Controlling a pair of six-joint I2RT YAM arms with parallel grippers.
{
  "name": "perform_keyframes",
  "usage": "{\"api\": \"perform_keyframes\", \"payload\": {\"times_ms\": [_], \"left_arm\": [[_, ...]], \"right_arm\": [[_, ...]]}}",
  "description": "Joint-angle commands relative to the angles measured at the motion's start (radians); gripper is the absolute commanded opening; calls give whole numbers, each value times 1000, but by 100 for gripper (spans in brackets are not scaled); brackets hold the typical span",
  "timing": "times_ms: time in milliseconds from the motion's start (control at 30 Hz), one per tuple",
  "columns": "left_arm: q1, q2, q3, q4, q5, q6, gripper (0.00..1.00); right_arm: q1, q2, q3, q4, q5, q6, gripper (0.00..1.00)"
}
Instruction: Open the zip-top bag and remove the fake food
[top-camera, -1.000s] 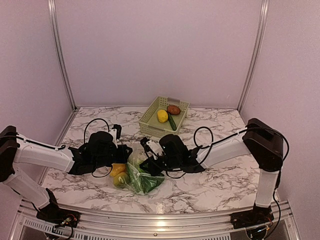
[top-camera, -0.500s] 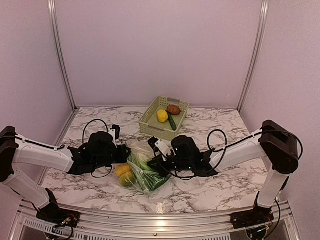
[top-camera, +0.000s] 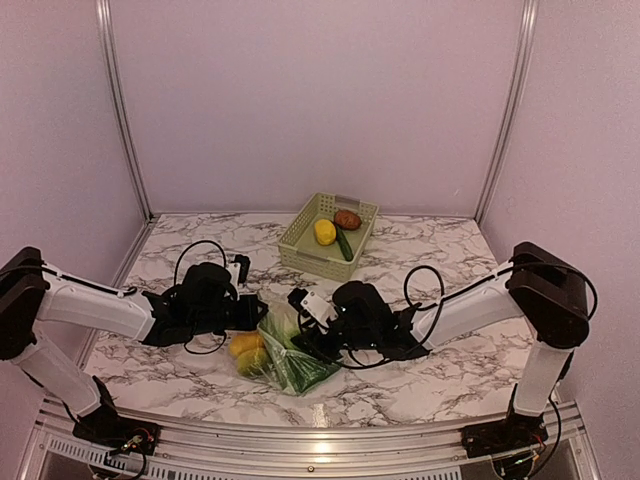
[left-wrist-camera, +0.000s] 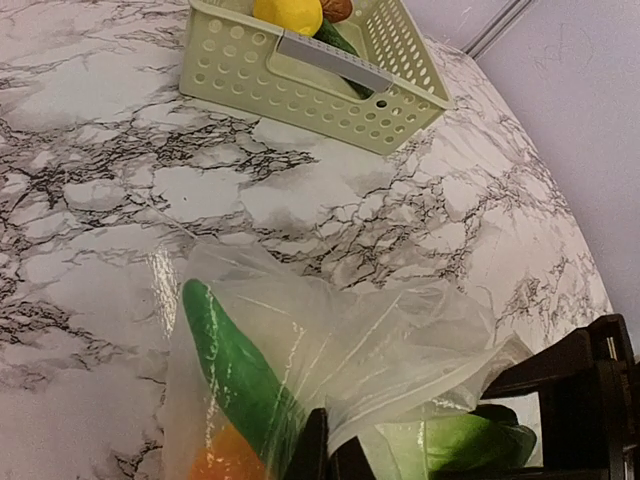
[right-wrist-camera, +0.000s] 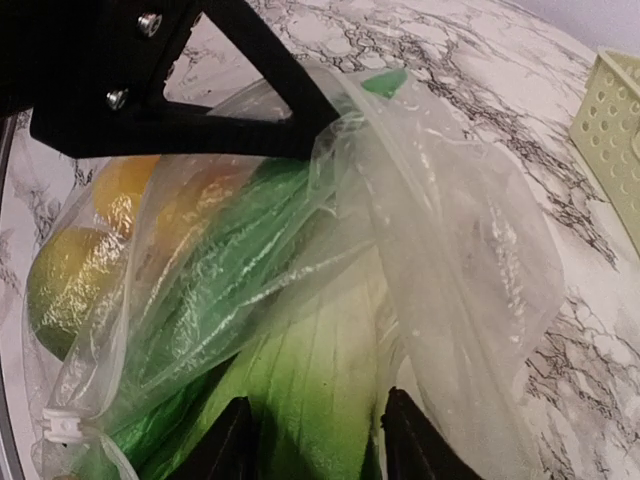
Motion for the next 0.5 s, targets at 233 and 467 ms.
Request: {"api": "perform_keyframes", "payload": {"times_ms": [233,467], "left_arm": [[-21,6,45,-14,-9,70,2],[-22,11,50,-14,14,89,10]], "right_arm": [[21,10,91,-240,34,184,67],[12,16,22,-236,-43,245,70]]}}
